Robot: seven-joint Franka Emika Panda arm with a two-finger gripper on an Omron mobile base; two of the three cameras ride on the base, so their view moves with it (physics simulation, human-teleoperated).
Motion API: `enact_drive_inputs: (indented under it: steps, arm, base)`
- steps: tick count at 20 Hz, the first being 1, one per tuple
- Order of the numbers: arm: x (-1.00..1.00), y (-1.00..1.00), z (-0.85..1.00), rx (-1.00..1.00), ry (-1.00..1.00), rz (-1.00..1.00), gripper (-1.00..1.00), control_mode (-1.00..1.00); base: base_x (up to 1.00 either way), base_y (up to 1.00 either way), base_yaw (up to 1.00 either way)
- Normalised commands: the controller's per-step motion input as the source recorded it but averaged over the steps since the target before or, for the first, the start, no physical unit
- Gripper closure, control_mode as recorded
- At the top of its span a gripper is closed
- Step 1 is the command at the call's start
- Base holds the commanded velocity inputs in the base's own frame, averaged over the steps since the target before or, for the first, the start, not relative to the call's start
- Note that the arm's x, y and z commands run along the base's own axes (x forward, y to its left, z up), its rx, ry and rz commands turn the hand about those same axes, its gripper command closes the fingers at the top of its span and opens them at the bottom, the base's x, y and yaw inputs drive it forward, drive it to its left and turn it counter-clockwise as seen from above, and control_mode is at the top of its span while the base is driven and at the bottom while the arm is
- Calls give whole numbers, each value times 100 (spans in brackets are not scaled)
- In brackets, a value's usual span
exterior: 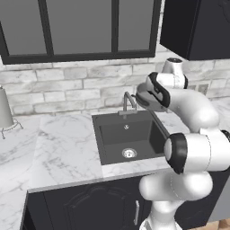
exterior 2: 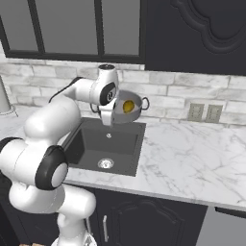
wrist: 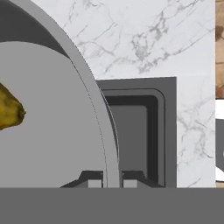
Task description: Dump the lemon from the pot into the sink. Then turn on the water and wash the lemon. Then turn off the water and put the lemon back in the pot.
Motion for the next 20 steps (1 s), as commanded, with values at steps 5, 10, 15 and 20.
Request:
enact_drive_inputs:
  steps: [5, 10, 15, 20]
  arm:
    - [35, 0, 17, 0, 0, 0, 100, -100]
    - [32, 5, 4, -2, 0, 0, 100, -100]
    - [28, 11, 0, -4, 0, 0, 100, -100]
    - [35, 11, 0, -3, 0, 0, 100, -100]
  base:
    - [0, 0, 0]
    - [0, 0, 0]
    - [0, 0, 0]
    - [0, 0, 0]
